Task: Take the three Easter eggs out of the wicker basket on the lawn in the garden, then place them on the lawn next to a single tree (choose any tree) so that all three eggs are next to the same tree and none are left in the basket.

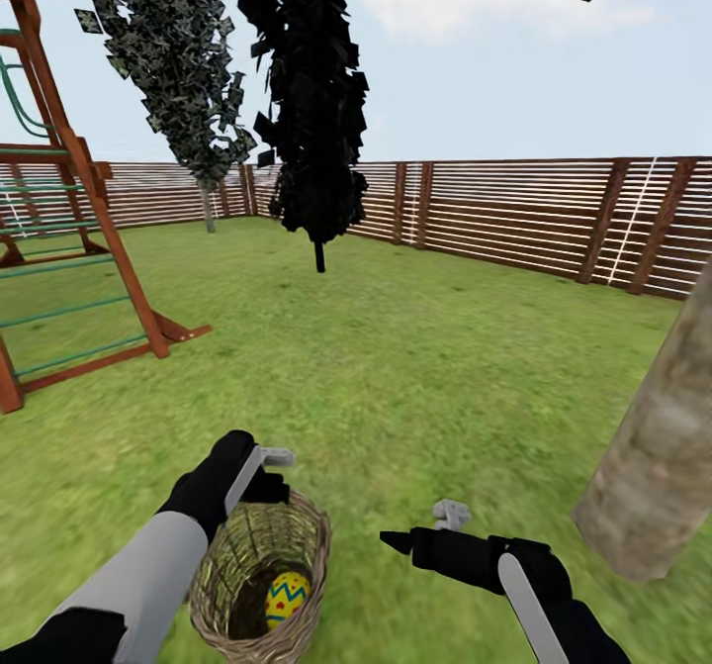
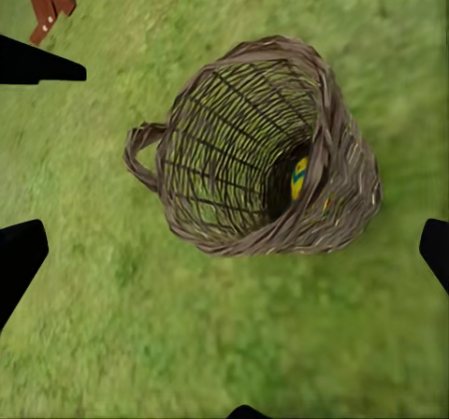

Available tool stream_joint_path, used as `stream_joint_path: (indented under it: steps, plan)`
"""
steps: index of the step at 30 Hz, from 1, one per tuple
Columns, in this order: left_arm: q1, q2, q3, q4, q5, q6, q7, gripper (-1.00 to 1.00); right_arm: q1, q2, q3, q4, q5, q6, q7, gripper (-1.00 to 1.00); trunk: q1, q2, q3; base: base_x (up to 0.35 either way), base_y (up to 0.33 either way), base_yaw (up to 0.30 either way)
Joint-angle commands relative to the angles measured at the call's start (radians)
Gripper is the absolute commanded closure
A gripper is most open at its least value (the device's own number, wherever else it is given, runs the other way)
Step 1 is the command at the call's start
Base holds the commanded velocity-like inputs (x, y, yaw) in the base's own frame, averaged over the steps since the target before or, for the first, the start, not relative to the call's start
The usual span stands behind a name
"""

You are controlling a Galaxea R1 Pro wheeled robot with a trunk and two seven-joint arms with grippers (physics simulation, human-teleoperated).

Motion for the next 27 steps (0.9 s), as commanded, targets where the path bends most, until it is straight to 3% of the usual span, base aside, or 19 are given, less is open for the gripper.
stream_joint_path:
  steps: [1, 17, 27]
  plan:
    - [-0.001, 0.0, -0.003, 0.001, 0.009, 0.004, 0.008, -1.0, 0.0, -0.001, 0.0, -0.001, 0.005, 0.003, 0.005, -1.0, 0.0, -0.001, -0.001, 0.064, 0.134, -0.055]
    - [-0.004, 0.0, -0.002, 0.01, 0.009, 0.004, 0.008, -1.0, 0.0, -0.004, -0.003, -0.001, 0.006, 0.003, 0.004, -1.0, 0.0, -0.001, 0.004, -0.004, 0.113, -0.054]
    - [-0.004, 0.0, -0.002, 0.01, 0.009, 0.004, 0.008, -1.0, 0.0, -0.001, -0.041, -0.001, 0.005, 0.003, 0.005, -1.0, 0.0, -0.001, 0.006, 0.0, 0.23, -0.051]
